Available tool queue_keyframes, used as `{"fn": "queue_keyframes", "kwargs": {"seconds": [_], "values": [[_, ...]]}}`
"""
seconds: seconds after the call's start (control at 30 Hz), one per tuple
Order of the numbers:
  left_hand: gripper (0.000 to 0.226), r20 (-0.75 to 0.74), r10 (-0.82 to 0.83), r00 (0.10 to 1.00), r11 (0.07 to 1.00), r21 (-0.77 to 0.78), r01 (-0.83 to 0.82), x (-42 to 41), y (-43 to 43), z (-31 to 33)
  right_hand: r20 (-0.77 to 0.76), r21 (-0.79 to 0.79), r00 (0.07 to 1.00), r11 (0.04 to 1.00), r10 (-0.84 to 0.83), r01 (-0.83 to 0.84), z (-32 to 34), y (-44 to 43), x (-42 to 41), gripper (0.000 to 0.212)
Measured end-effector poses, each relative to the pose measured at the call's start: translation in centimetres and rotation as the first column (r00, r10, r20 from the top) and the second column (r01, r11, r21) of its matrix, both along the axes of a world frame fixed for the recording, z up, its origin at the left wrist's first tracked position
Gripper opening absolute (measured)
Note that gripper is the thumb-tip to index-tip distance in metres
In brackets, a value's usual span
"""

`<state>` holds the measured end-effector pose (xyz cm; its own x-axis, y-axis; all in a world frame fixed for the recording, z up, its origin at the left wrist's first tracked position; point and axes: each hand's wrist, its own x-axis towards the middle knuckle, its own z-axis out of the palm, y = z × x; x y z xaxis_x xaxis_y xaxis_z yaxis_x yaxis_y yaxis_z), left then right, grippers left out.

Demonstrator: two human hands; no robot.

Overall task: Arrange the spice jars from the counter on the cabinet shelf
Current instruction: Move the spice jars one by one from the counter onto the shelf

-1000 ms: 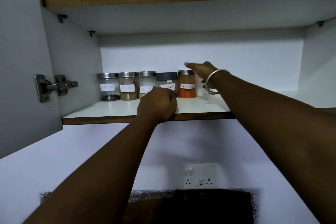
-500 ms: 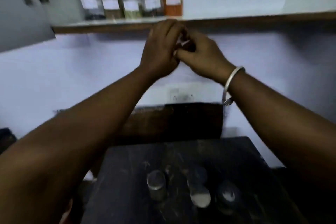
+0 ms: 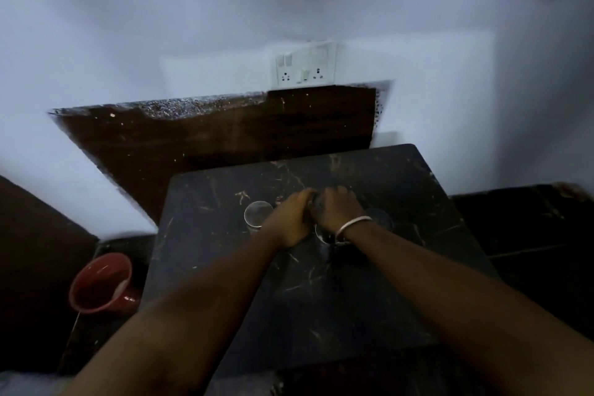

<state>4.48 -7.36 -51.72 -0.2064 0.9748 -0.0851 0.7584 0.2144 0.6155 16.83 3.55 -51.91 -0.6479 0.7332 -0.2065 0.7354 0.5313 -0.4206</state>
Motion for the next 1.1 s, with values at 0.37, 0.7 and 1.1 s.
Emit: {"fn": "queue_keyframes", "kwargs": {"seconds": [0.37, 0.7, 1.1], "values": [[0.059, 0.090, -0.010, 0.996, 0.987, -0.162, 0.025, 1.3, -0.6, -2.8, 0.142, 0.046, 0.990, 0.999, -0.010, 0.004, -6.0, -1.7, 1.7, 0.084], [0.048, 0.976, 0.172, 0.133, 0.983, -0.163, -0.080, -2.5, -2.4, 8.4, -0.583, -0.526, 0.808, 0.717, 0.087, -0.458, 14.7, 1.6, 4.2, 0.065], [0.079, 0.953, -0.297, -0.061, 0.937, 0.303, 0.175, 3.6, -3.1, 19.0, -0.924, -0.288, 0.383, 0.658, 0.001, -0.696, 25.6, -3.1, 5.3, 0.078]]}}
